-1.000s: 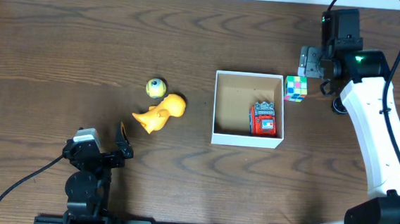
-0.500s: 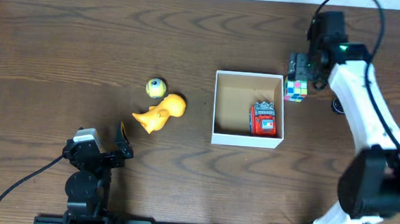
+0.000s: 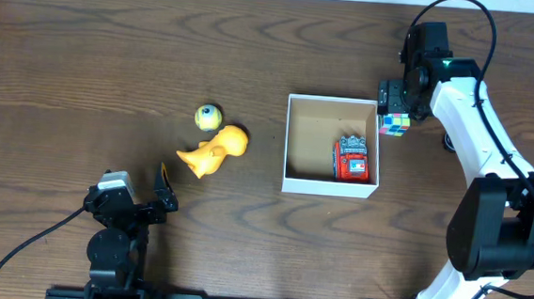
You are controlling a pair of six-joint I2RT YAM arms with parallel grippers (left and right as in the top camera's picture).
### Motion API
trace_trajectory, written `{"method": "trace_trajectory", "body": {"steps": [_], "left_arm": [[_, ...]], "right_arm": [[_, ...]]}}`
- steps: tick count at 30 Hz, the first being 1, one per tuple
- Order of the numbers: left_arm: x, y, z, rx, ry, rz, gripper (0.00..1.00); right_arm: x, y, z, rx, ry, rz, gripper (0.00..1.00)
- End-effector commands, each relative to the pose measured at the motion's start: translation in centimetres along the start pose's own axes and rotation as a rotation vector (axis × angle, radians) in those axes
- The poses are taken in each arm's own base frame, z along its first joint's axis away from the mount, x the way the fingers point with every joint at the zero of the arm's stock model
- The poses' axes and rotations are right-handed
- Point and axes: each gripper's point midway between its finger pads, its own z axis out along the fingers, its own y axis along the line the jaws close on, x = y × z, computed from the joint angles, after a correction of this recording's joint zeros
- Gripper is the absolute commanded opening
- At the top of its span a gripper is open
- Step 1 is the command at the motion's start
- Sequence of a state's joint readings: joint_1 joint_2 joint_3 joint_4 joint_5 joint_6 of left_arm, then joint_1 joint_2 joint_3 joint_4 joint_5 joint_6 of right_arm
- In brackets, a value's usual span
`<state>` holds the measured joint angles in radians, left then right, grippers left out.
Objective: Pack container
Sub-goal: 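Move the right gripper to the Rubik's cube beside the box, then grasp the Rubik's cube with the right gripper and lift it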
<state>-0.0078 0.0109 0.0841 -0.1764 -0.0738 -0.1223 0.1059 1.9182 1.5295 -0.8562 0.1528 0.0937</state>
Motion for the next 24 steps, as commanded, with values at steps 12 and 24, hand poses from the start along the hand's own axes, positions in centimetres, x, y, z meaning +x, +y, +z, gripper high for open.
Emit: {"method": "trace_trajectory", "body": {"steps": [12, 24], "left_arm": [[1.4, 0.0, 0.3, 0.006, 0.032, 0.021, 0.98], [1.4, 0.0, 0.3, 0.006, 0.032, 0.021, 0.98]], "right_arm": [[0.1, 0.6, 3.1, -0.043, 0.026, -0.075, 0.9], [0.3, -0.4, 3.9, -0.047, 0.025, -0.071, 0.91]]}}
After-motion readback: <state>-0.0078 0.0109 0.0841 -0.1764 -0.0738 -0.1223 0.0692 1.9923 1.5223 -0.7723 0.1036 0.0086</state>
